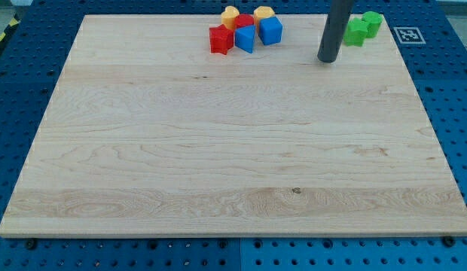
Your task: Push the yellow hexagon into the yellow heart
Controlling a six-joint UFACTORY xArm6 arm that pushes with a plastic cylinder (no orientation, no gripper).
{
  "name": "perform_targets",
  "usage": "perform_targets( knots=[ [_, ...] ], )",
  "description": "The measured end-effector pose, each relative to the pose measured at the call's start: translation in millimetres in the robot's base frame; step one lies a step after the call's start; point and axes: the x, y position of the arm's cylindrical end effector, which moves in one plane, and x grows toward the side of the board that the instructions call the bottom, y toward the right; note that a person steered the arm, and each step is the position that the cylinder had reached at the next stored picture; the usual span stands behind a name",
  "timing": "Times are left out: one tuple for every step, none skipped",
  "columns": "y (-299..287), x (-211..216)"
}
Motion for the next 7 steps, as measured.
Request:
perform_targets(
  knots=[
    [-4.7,-13.2],
    [-14.0,-35.7],
    [-18.8,-46.4],
    [-31.2,-60.4],
    [-53.4,-88.7],
    [-64.0,-106.2],
    [-64.0,-108.3]
  ],
)
